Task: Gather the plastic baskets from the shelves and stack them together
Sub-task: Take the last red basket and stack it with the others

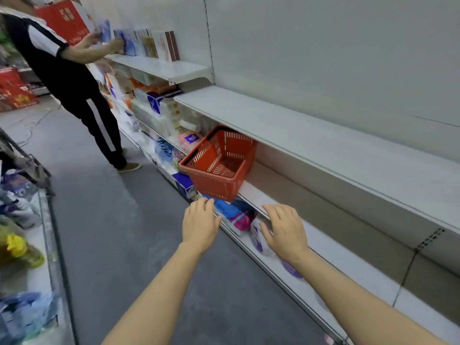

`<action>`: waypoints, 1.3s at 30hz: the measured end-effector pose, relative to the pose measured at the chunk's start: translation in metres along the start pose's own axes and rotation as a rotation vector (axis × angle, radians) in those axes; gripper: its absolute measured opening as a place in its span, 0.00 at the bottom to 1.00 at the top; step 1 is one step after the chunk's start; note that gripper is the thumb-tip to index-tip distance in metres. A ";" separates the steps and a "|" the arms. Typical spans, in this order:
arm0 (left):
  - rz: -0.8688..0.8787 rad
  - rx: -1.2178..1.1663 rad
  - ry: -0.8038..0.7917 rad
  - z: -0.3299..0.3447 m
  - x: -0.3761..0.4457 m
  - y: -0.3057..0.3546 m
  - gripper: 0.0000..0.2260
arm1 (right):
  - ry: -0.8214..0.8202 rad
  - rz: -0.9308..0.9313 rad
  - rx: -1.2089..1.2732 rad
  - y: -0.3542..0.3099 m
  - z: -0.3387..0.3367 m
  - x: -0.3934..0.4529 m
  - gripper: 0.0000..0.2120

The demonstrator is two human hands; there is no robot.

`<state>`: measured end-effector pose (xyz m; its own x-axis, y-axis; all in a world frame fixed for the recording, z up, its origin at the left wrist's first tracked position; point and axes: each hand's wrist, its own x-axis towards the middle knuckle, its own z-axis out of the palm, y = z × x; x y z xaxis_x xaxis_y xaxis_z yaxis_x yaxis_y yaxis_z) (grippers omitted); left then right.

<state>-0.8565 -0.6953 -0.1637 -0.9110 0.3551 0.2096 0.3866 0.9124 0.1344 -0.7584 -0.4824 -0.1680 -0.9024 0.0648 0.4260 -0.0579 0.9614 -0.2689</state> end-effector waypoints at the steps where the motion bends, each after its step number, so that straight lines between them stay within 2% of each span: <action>1: -0.026 -0.016 -0.021 0.008 0.012 -0.003 0.22 | -0.001 0.002 0.002 0.002 0.007 0.008 0.19; 3: -0.107 -0.084 -0.064 0.026 0.042 -0.009 0.21 | -0.005 0.019 0.011 0.006 0.022 0.026 0.18; 6: -0.265 -0.207 -0.126 0.057 0.096 -0.018 0.26 | 0.008 0.015 0.021 0.011 0.051 0.050 0.18; 9: -0.450 -0.439 -0.163 0.096 0.153 -0.021 0.30 | 0.035 0.027 0.012 0.018 0.082 0.076 0.17; 13: -0.795 -0.865 -0.079 0.145 0.235 -0.017 0.40 | 0.068 0.112 0.008 0.021 0.131 0.116 0.18; 15: -0.915 -0.972 -0.050 0.166 0.267 -0.015 0.47 | 0.061 0.170 -0.005 0.022 0.154 0.135 0.19; 17: -0.931 -0.991 -0.022 0.173 0.283 -0.016 0.51 | 0.067 0.212 -0.006 0.024 0.177 0.154 0.20; 20: -0.944 -1.005 -0.079 0.187 0.290 -0.029 0.41 | 0.092 0.271 -0.028 0.028 0.203 0.182 0.19; 23: -0.955 -0.986 -0.077 0.196 0.290 -0.076 0.44 | 0.100 0.325 -0.060 0.036 0.219 0.208 0.19; 27: -0.795 -0.873 -0.071 0.208 0.293 -0.167 0.41 | 0.080 0.385 -0.099 0.050 0.228 0.234 0.20; 31: -0.630 -0.794 -0.075 0.206 0.311 -0.231 0.37 | 0.086 0.457 -0.119 0.064 0.233 0.248 0.21; 36: -0.507 -0.775 -0.138 0.213 0.324 -0.263 0.35 | 0.075 0.639 -0.164 0.081 0.239 0.252 0.23; 39: -0.457 -0.783 -0.133 0.221 0.328 -0.273 0.36 | -0.025 0.797 -0.047 0.094 0.243 0.256 0.20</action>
<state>-1.2930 -0.7829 -0.3461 -0.9895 0.0582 -0.1321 -0.0729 0.5887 0.8051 -1.0984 -0.4404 -0.2939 -0.6736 0.7322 0.1009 0.6266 0.6381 -0.4474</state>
